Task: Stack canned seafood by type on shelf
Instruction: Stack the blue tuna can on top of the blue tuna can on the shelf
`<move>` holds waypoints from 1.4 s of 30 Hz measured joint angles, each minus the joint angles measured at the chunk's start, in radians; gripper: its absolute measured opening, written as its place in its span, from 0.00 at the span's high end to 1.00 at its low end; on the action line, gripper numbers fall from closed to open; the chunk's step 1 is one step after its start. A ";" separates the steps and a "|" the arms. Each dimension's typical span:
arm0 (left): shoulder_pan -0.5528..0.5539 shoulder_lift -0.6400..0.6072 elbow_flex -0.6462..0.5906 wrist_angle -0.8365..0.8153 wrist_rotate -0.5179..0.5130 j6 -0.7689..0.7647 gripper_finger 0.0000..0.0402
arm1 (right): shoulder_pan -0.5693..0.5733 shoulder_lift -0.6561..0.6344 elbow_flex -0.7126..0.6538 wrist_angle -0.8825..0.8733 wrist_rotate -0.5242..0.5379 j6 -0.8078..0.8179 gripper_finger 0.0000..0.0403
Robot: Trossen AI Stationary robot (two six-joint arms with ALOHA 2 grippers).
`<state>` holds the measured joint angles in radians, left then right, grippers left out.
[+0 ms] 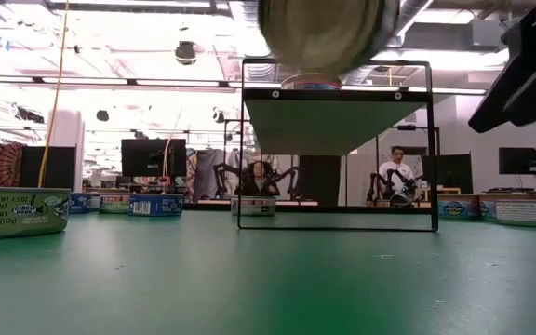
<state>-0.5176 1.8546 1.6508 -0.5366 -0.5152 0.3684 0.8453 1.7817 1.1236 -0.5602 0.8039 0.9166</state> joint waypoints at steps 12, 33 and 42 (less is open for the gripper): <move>0.180 -0.132 -0.003 0.112 -0.105 0.326 0.51 | 0.003 -0.001 0.000 -0.001 0.131 0.003 0.28; 0.484 -0.136 -0.089 0.208 -0.009 0.575 0.51 | -0.004 -0.001 0.000 -0.015 0.168 0.004 0.28; 0.459 -0.139 -0.150 0.284 -0.065 0.660 0.51 | -0.025 -0.001 0.000 -0.021 0.168 -0.001 0.28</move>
<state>-0.0586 1.7153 1.5005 -0.2531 -0.5804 1.0281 0.8207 1.7805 1.1240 -0.5813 0.9718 0.9154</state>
